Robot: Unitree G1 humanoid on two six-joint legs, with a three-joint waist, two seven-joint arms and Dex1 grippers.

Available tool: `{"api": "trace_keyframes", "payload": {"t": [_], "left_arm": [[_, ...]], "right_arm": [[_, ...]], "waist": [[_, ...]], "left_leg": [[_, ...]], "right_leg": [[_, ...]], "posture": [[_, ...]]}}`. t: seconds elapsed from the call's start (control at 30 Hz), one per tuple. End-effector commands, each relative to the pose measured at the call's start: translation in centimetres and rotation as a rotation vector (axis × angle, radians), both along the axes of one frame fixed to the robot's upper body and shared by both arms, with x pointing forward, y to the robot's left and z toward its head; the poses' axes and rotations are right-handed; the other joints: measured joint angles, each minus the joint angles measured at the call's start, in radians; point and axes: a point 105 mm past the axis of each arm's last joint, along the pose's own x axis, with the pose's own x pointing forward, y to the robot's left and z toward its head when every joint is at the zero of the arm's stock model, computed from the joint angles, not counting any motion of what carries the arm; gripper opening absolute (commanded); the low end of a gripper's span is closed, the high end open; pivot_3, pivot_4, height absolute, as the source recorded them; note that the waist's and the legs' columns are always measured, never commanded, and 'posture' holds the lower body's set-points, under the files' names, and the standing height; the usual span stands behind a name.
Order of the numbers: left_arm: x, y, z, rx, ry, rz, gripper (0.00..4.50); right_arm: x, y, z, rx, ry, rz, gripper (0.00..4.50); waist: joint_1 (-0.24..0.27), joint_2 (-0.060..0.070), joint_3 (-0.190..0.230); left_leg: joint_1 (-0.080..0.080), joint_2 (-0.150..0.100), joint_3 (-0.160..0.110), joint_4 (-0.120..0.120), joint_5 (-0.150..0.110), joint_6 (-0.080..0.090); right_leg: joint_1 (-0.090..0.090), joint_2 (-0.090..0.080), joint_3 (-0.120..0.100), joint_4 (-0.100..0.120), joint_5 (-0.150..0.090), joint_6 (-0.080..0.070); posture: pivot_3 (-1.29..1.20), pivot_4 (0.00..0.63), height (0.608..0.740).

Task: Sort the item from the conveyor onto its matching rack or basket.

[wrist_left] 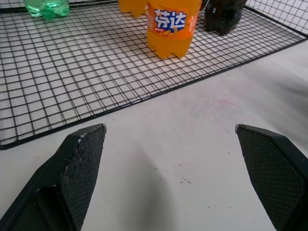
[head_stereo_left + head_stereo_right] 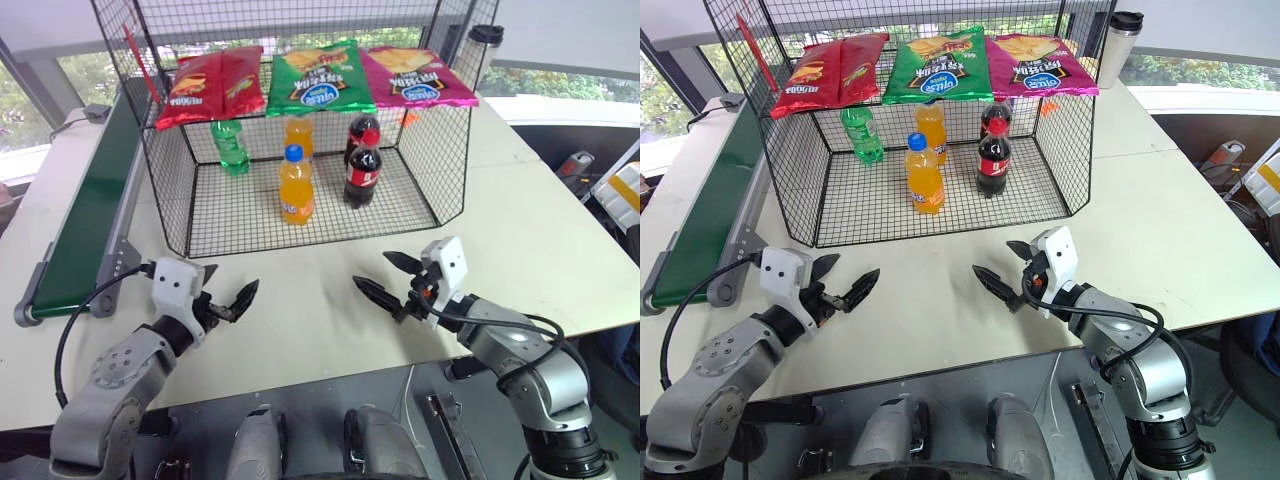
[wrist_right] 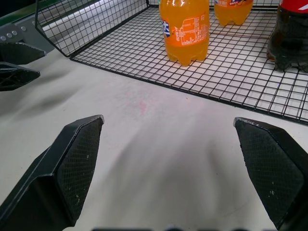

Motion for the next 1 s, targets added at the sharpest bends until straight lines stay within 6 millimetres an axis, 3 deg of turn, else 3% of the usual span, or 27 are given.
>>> {"api": "trace_keyframes", "payload": {"t": [0.03, 1.0], "left_arm": [[-0.3, -0.1, 1.3, -0.002, -0.056, -0.006, 4.47], [0.3, 1.0, 0.1, 0.055, -0.022, 0.079, 4.47]], "right_arm": [[-0.2, 0.2, 1.2, 0.004, -0.055, 0.016, 4.50], [-0.7, -0.1, 1.6, -0.042, -0.065, 0.043, 4.50]], "waist": [[0.000, 0.000, 0.000], [0.000, 0.000, 0.000]], "left_leg": [[0.000, 0.000, 0.000, 0.000, 0.000, 0.000], [0.000, 0.000, 0.000, 0.000, 0.000, 0.000]], "right_leg": [[0.000, 0.000, 0.000, 0.000, 0.000, 0.000], [0.000, 0.000, 0.001, 0.000, -0.001, -0.001]], "posture": [[0.00, 0.150, 0.740], [0.00, 0.150, 0.740]]}}
